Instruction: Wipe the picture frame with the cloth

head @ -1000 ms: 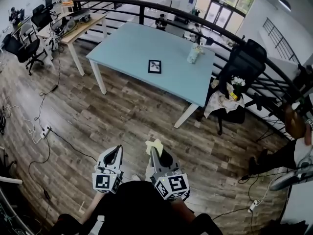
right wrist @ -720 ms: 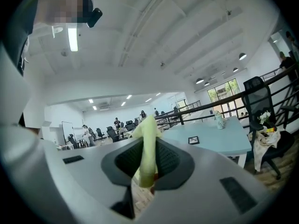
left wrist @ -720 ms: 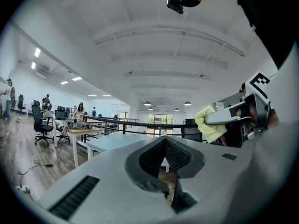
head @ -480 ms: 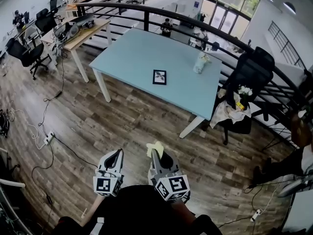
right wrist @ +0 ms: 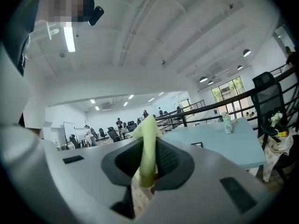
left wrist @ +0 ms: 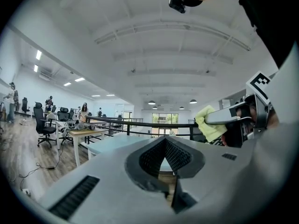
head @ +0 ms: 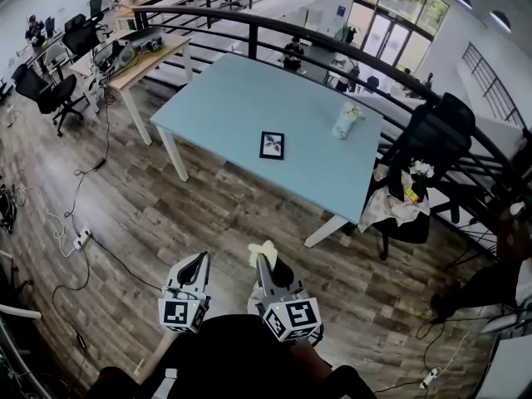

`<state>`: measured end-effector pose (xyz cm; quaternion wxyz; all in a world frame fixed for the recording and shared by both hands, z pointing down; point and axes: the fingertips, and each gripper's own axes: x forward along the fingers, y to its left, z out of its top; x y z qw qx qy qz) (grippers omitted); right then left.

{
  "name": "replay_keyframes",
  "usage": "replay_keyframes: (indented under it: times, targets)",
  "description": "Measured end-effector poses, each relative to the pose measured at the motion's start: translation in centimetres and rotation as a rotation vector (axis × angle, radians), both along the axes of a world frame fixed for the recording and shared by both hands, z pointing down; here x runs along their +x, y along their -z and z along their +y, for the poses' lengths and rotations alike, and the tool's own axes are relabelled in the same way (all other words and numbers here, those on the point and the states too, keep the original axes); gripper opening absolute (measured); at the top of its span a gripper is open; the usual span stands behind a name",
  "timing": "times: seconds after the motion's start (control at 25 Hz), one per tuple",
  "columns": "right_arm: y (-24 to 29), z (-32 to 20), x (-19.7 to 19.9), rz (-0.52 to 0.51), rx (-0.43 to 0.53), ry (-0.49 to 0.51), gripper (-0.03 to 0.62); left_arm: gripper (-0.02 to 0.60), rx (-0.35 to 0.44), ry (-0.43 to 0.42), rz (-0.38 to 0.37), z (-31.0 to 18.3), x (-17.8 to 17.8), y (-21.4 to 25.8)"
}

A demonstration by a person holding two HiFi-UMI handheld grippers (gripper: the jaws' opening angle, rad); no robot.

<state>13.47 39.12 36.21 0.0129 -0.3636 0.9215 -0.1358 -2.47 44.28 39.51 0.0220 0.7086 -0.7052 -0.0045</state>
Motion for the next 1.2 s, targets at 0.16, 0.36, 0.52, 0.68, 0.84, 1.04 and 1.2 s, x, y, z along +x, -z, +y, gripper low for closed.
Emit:
replay_keyframes:
  times: [0.16,0.36,0.52,0.68,0.84,1.04,1.2]
  targets:
    - [0.1,-3.2,0.5,0.003,0.009,0.010,0.058,-0.003,0.007,0.015,-0.006,-2.9,0.4,0.4]
    - [0.2,-6.9,0.7,0.004,0.019,0.041,0.058,-0.003,0.015,0.047,-0.023,-6.1,0.8,0.6]
    - [0.2,-9.4,1.1,0.000,0.027,0.069,0.058,-0.003,0.025,0.073,-0.023,-8.4,1.4,0.7]
    - [0.0,-12.1,1.8,-0.005,0.028,0.081,0.058,-0.003,0.018,0.079,-0.029,-10.7,2.2,0.0]
    - [-0.3,-14.0,2.1,-0.003,0.026,0.089,0.058,-0.003,0.014,0.097,-0.018,-12.5,2.7,0.2]
    - [-0.4,-15.2,2.2,-0.004,0.025,0.102,0.058,-0.003,0.009,0.105,-0.020,-13.9,2.8,0.1]
    - [-0.6,-16.5,2.5,-0.009,0.016,0.099,0.058,-0.003,0.012,0.106,-0.014,-15.2,3.0,-0.1]
